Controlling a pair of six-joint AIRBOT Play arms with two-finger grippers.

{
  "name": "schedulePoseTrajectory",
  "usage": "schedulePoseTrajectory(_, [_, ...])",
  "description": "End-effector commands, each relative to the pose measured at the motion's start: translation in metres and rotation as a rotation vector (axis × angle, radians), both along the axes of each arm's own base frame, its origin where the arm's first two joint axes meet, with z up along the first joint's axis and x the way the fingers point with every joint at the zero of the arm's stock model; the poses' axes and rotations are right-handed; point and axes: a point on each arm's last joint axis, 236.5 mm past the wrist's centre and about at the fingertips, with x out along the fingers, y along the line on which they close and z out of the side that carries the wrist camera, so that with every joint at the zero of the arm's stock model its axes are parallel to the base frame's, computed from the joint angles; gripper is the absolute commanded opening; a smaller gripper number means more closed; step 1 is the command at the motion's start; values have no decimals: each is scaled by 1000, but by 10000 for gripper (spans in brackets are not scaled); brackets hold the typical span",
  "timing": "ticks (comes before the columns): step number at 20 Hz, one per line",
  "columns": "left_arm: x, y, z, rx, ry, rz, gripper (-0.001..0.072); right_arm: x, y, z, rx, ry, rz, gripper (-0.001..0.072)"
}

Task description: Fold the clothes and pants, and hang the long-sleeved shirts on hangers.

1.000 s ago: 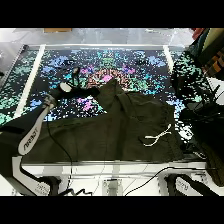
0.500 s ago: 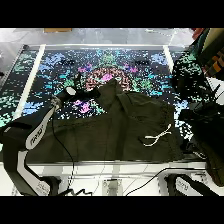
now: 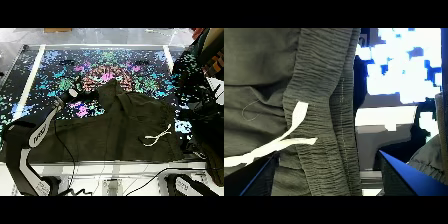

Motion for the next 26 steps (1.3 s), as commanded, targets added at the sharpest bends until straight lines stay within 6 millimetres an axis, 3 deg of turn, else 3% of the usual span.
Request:
schedulePoseTrajectory(1, [0, -3, -4, 3, -1, 1, 28, 4, -1, 1, -4, -15, -1, 691])
schedulePoseTrajectory(4, [7, -5, 5, 3, -39, 12, 15, 7, -2, 1, -9, -29, -3, 691])
schedulePoseTrajectory(7, [24, -7, 45, 12, -144, -9, 14, 27, -10, 6, -41, -116, -18, 686])
schedulePoseTrajectory(8, [33, -4, 68, 57, -220, -39, 14, 38, -15, 9, -59, -166, -26, 632])
schedulePoseTrajectory(9, [42, 1, 91, 107, -296, -59, 14, 49, -19, 12, -75, -212, -33, 514])
schedulePoseTrajectory(10, [52, 8, 118, 168, -384, -73, 14, 59, -24, 16, -92, -261, -41, 447])
schedulePoseTrajectory(14, [78, 54, 250, 448, -752, -83, 14, 79, -33, 18, -109, -333, -98, 449])
schedulePoseTrajectory(16, [77, 80, 296, 579, -861, -78, 14, 84, -40, 7, -129, -320, -96, 447])
schedulePoseTrajectory(17, [74, 94, 310, 641, -884, -78, 14, 84, -41, -3, -125, -295, -94, 445])
schedulePoseTrajectory(19, [66, 125, 321, 736, -861, -76, 14, 83, -38, -26, -94, -238, -97, 437])
schedulePoseTrajectory(22, [52, 181, 312, 838, -725, -60, 14, 87, -23, -50, -6, -195, -122, 416])
schedulePoseTrajectory(24, [33, 218, 291, 860, -568, -51, 15, 91, -14, -56, 45, -193, -138, 416])
schedulePoseTrajectory(26, [-1, 249, 249, 868, -320, -79, 14, 93, -12, -56, 56, -195, -143, 416])
